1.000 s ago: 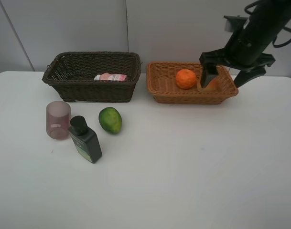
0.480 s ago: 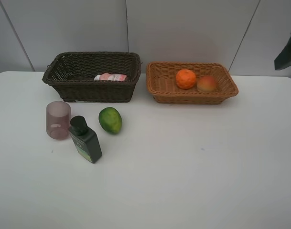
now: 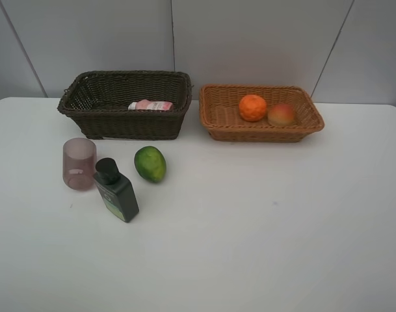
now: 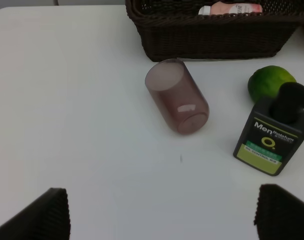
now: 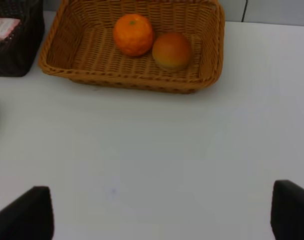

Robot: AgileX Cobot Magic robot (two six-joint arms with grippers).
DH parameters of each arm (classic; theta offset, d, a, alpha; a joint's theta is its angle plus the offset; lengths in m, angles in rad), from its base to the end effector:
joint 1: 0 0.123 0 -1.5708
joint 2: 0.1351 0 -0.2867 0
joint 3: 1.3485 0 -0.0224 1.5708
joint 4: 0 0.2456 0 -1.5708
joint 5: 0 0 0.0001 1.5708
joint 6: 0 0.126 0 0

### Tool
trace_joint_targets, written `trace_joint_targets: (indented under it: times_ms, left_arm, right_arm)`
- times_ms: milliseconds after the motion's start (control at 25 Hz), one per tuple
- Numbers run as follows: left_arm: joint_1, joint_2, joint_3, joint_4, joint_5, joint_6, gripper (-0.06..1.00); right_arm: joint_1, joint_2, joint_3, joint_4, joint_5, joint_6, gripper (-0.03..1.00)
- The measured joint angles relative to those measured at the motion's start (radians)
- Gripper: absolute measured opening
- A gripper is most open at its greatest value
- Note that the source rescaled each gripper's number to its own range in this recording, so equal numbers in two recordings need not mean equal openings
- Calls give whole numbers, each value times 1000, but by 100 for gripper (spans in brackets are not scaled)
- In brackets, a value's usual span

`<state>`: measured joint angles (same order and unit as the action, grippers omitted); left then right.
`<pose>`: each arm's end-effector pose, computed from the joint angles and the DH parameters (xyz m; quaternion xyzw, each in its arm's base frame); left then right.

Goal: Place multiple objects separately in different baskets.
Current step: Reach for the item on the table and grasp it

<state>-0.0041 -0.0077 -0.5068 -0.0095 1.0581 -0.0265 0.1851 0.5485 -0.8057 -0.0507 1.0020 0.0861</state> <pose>0.0185 -0.0011 0.2613 -0.0093 0.8487 -0.0128 0.5287 0.1002 0.0133 0.3311 -0.0472 0.8960 0.0346 0.4401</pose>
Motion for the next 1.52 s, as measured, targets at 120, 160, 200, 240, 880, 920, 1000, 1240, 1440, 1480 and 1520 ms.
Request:
trace_joint_targets:
  times_ms: [120, 160, 200, 240, 880, 920, 1000, 1240, 1440, 1480, 1520]
  left_arm:
    - [0, 0, 0, 0, 0, 0, 92]
    - [0, 0, 0, 0, 0, 0, 92]
    - [0, 0, 0, 0, 0, 0, 92]
    - [0, 0, 0, 0, 0, 0, 92]
    - [0, 0, 0, 0, 0, 0, 92]
    - [0, 0, 0, 0, 0, 0, 92]
    - [0, 0, 0, 0, 0, 0, 92]
    - [0, 0, 0, 0, 0, 0, 92]
    - [0, 0, 0, 0, 0, 0, 92]
    - [0, 0, 0, 0, 0, 0, 92]
    - [0, 0, 0, 0, 0, 0, 92]
  right_arm:
    - [0, -100, 55, -1, 1, -1, 88]
    - [0, -126, 68, -1, 2, -1, 88]
    - [0, -157, 83, -1, 4, -1, 88]
    - [0, -188, 96, -1, 7, -1, 88]
    - [0, -477, 257, -1, 52, -1, 88]
    - [0, -479, 267, -1, 52, -1, 88]
    - [0, -480, 279, -1, 58, -1, 88]
    - [-1, -480, 281, -1, 59, -1, 88]
    - [-55, -480, 281, -1, 59, -1, 88]
    - [-76, -480, 281, -2, 59, -1, 88]
    - [-97, -482, 281, -2, 59, -1, 88]
